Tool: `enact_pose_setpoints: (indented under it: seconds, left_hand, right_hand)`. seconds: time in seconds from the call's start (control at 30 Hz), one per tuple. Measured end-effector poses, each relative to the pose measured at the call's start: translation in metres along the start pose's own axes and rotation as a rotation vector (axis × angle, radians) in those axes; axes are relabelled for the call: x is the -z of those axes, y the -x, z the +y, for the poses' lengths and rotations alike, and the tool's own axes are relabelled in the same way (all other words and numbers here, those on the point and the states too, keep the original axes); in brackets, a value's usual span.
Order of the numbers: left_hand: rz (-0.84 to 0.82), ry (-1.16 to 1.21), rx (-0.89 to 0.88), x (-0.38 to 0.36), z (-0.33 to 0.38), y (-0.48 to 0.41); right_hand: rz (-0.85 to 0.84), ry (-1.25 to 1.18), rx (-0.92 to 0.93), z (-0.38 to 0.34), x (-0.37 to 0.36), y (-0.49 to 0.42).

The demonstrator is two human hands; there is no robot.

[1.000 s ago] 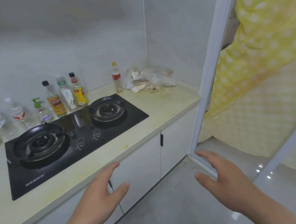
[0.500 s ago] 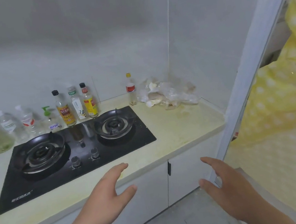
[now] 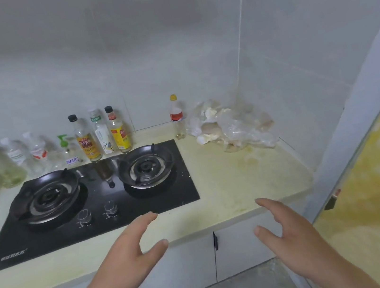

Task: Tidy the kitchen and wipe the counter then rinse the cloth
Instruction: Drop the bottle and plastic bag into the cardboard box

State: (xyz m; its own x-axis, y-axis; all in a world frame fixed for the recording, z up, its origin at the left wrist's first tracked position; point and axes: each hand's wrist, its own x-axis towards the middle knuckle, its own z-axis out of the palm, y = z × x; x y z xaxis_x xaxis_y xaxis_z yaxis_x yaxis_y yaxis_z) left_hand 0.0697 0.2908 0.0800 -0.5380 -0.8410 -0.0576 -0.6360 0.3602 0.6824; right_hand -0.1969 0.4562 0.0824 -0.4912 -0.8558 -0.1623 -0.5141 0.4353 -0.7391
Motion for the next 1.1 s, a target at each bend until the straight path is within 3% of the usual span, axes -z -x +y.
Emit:
enact_pose_setpoints:
  seconds: [0.4,0.57,1.1]
  left_hand:
    - [0.123,0.071,0.131,-0.002,-0.025,-0.164]
    - [0.151,0.055,0.104,0.010,-0.034,-0.232]
    - [0.131,0.098,0.170,-0.030,-0.002,-0.340]
  right_hand:
    - [-0.090,0.124,0.058,-0.006,0.014,-0.189]
    - [-0.090,0.135,0.065,-0.020,0.019,-0.260]
    - [-0.185,0.112,0.113,0.011,0.046,-0.384]
